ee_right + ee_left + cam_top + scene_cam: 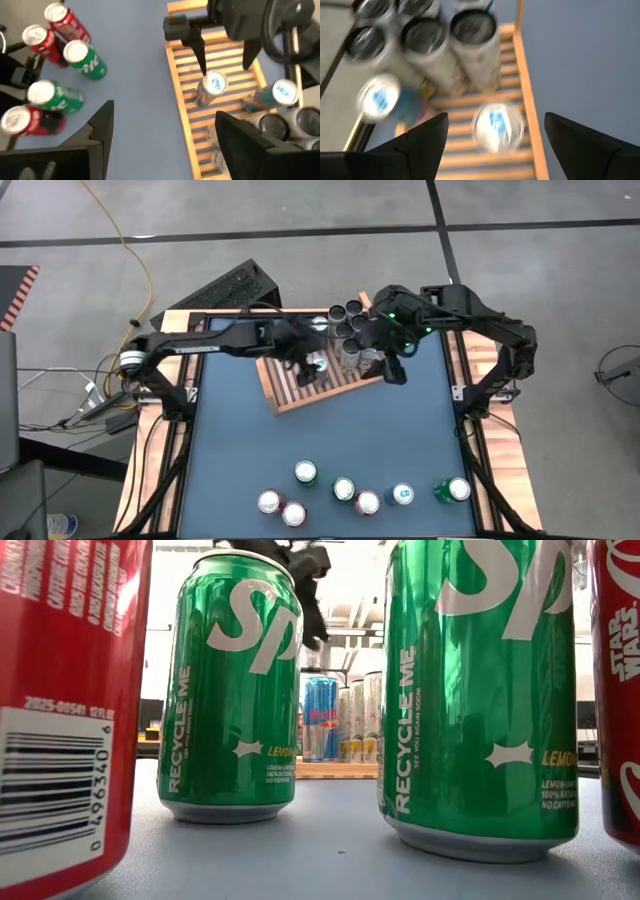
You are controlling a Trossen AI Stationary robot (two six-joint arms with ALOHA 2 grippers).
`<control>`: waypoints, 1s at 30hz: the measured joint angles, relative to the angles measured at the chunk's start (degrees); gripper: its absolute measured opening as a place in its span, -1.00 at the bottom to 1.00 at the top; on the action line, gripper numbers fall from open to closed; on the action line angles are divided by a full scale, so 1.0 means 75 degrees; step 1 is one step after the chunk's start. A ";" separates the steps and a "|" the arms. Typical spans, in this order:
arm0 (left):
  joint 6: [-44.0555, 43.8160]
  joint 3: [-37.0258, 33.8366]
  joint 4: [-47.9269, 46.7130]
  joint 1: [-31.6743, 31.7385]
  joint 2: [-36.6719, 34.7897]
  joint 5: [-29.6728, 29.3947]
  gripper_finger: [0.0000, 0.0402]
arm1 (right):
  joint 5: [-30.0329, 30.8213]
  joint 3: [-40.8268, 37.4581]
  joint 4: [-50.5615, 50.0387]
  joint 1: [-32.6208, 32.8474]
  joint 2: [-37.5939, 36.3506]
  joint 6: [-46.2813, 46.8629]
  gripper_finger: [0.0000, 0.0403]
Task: Place canned beverage on shelf
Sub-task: Put the blue soda can on the shelf aligned with the other blue soda can
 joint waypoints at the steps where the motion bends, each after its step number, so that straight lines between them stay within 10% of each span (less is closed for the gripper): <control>1: -0.0082 0.0000 -0.0309 0.0000 -0.0183 -0.0072 0.57 | 0.0001 0.0012 0.0170 -0.0004 0.0093 -0.0097 0.30; 16: -0.1746 0.0000 -0.2204 -0.0585 -0.3521 -0.2021 0.58 | 0.0350 0.0002 0.1807 -0.0141 0.2606 -0.1509 0.30; 30: -0.1834 -0.0006 -0.2828 -0.0714 -0.3830 -0.2142 0.58 | 0.1371 -0.0001 0.1766 -0.0558 0.3792 -0.1728 0.30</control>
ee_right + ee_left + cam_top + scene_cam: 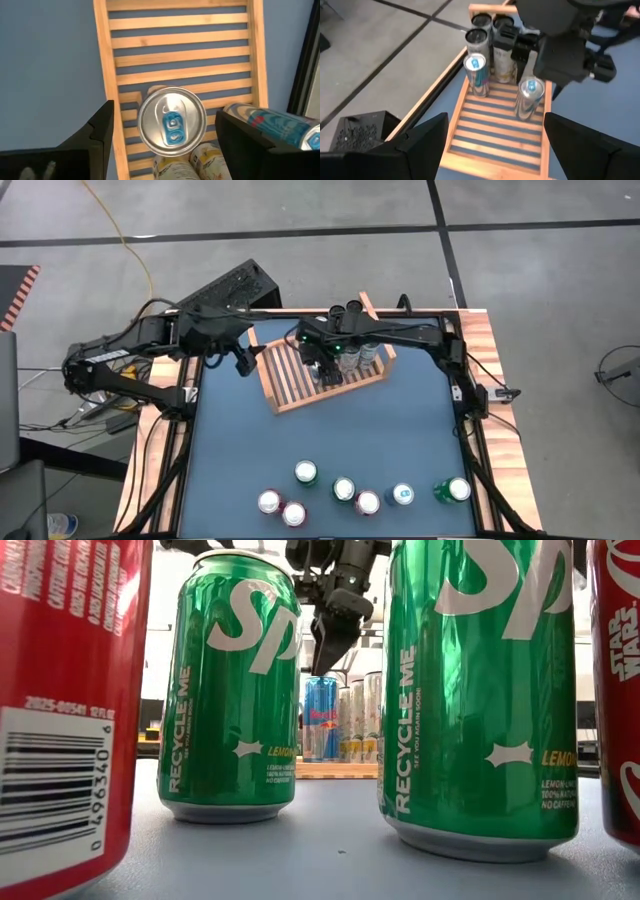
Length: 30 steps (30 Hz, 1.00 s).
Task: Place canned beverage on shelf
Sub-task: Put the blue soda can on the shelf aligned with the other blue soda can
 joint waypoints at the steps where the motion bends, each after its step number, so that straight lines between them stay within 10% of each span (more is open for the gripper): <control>1: 0.0034 0.0000 -0.0003 0.0000 0.0004 0.0010 0.58 | -0.0003 0.0000 0.0002 -0.0042 0.0003 0.0002 0.30; 30: 0.0235 0.0000 0.0022 0.0000 -0.0001 0.0019 0.58 | -0.0629 -0.0519 0.0553 -0.0289 0.0003 -0.0188 0.29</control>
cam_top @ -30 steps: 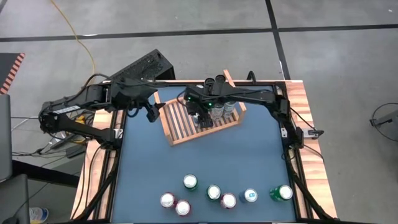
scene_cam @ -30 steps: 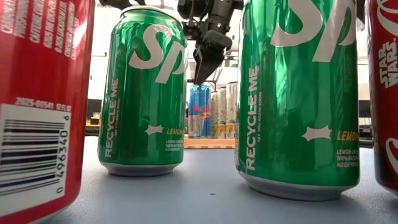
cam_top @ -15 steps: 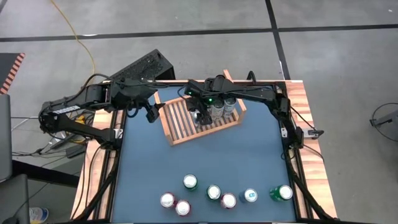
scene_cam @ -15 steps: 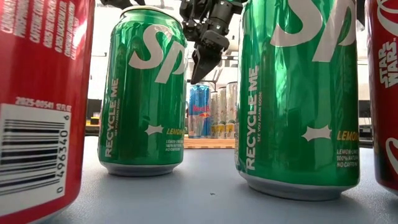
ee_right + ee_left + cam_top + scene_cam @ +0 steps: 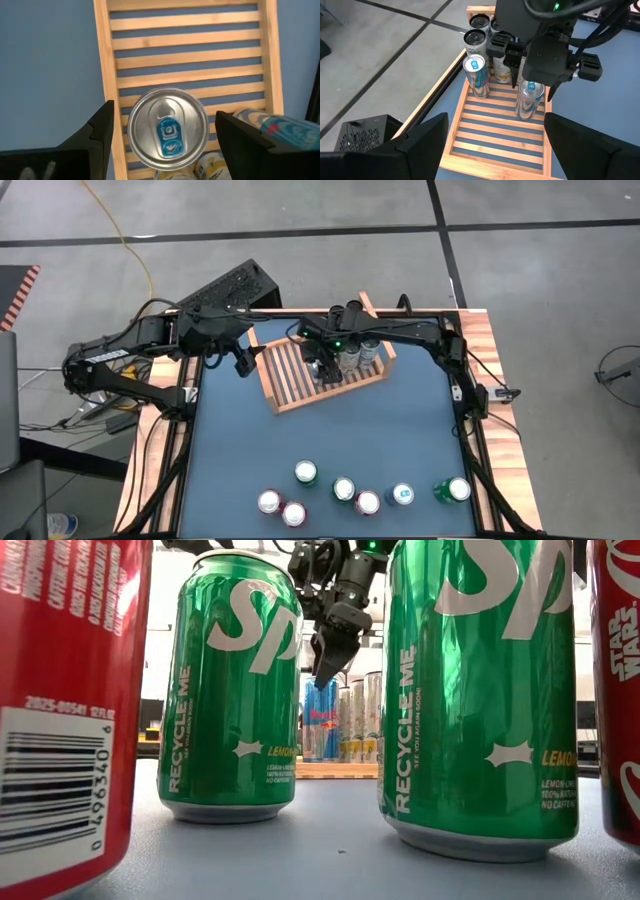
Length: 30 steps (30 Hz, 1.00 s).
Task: Place canned beverage on shelf
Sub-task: Put the blue soda can on the shelf aligned with the other blue soda can
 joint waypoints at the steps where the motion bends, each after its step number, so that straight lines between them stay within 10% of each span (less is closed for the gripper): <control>1: 0.0000 0.0000 0.0000 0.0000 0.0000 0.0000 0.58 | 0.0000 0.0000 0.0022 -0.0011 -0.0001 -0.0018 0.29; 19: -0.0035 0.0000 0.0001 0.0003 -0.0001 -0.0015 0.58 | 0.0113 0.0035 -0.0150 -0.0031 0.0317 0.0058 -0.32; 30: -0.0015 0.0000 -0.0001 0.0003 0.0000 -0.0012 0.58 | 0.0143 -0.0012 -0.0500 -0.0266 0.0005 0.0048 -0.33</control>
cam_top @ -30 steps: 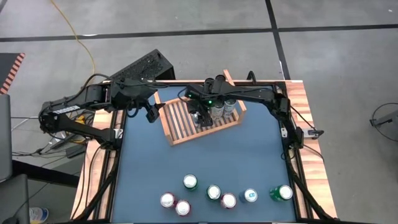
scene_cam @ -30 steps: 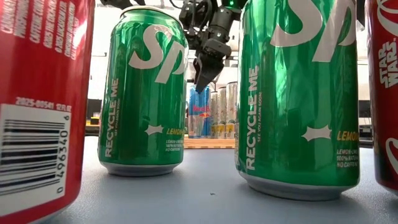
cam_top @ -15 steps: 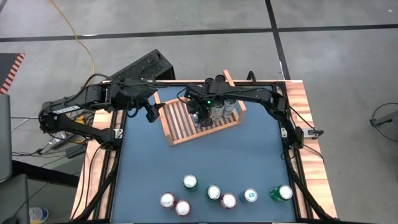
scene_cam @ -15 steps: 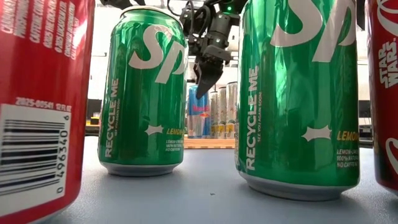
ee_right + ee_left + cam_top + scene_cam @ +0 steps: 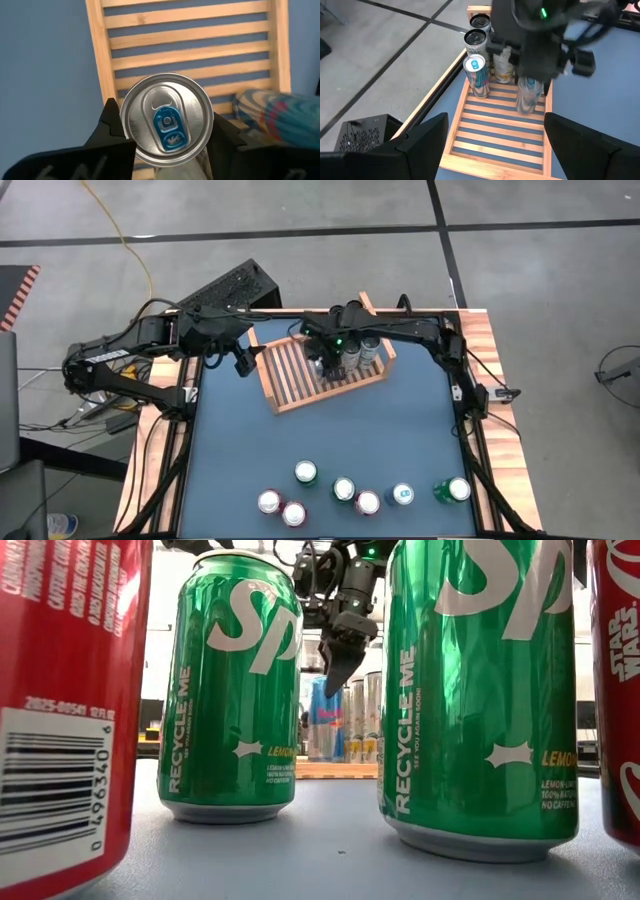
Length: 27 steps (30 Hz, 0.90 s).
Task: Place canned beverage on shelf
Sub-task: Put the blue soda can on the shelf aligned with the other blue soda can
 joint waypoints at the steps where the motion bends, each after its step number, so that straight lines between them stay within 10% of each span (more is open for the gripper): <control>1: 0.0014 0.0000 0.0000 0.0000 0.0000 -0.0003 0.58 | -0.0064 0.0000 -0.0009 -0.0071 -0.0055 -0.0035 -0.33; 27: 0.0044 0.0000 -0.0097 0.0000 0.0000 -0.0218 0.58 | -0.0497 -0.0293 0.0754 -0.0995 -0.0258 -0.0713 -0.33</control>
